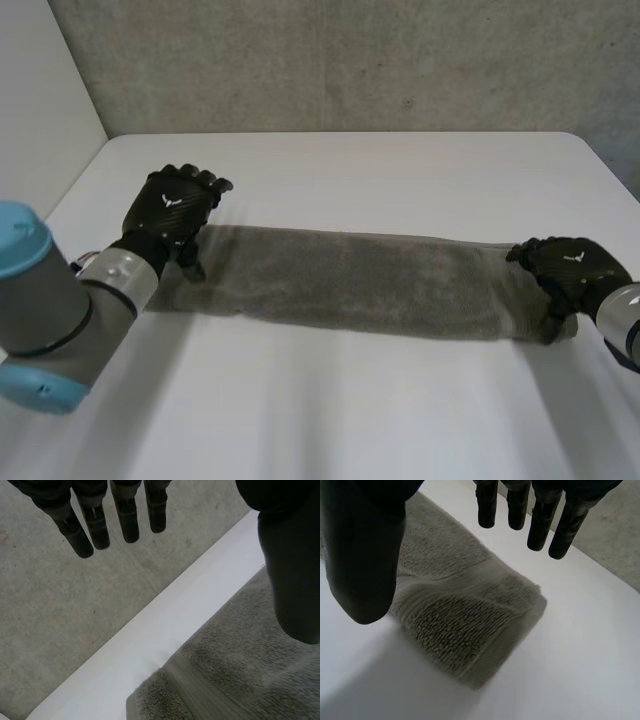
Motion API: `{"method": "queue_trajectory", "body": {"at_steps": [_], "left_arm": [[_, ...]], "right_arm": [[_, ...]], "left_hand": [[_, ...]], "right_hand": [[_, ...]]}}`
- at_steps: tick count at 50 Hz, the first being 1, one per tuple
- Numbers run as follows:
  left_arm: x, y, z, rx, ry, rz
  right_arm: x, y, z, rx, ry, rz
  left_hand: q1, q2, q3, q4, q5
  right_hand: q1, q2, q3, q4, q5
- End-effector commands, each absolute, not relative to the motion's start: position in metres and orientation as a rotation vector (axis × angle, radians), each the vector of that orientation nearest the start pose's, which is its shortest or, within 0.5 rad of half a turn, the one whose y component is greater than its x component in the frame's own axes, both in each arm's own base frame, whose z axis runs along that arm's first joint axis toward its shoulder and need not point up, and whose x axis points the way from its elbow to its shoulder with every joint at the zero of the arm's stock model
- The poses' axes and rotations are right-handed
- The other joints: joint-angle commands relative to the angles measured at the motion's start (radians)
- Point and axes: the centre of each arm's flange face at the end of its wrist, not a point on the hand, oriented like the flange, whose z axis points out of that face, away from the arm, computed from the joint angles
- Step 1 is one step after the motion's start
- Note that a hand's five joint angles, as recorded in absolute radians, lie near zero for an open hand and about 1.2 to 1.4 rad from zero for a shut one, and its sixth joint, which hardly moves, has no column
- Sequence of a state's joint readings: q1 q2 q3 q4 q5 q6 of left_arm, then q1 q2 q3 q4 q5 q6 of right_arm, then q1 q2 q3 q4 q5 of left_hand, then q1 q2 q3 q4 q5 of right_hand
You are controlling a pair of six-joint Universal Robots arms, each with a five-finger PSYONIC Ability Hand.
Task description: Fold the towel.
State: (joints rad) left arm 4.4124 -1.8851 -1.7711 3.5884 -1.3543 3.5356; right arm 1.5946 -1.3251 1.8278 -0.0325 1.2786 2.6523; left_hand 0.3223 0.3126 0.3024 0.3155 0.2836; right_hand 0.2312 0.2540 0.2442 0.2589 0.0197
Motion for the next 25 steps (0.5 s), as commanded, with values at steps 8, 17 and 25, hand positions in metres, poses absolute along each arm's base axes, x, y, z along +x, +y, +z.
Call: {"method": "queue_trajectory", "body": {"at_steps": [8, 17, 25], "left_arm": [[-0.244, -0.266, 0.179, 1.032, 2.114, -2.227], [-0.244, -0.266, 0.178, 1.031, 2.113, -2.228], [-0.243, -0.267, 0.178, 1.028, 2.115, -2.225]], "right_arm": [[0.152, -0.305, 0.134, -0.857, 2.552, -1.647], [0.135, -0.32, 0.13, -0.896, 2.59, -1.734], [0.107, -0.333, 0.142, -0.89, 2.655, -1.818]], "left_hand": [[-0.071, -0.061, -0.051, -0.064, -0.206], [-0.071, -0.061, -0.051, -0.064, -0.206], [-0.071, -0.061, -0.051, -0.064, -0.206]], "right_hand": [[0.186, 0.163, 0.172, 0.158, 0.223], [1.149, 1.127, 1.136, 1.122, 1.186], [1.165, 1.142, 1.152, 1.137, 1.202]]}}
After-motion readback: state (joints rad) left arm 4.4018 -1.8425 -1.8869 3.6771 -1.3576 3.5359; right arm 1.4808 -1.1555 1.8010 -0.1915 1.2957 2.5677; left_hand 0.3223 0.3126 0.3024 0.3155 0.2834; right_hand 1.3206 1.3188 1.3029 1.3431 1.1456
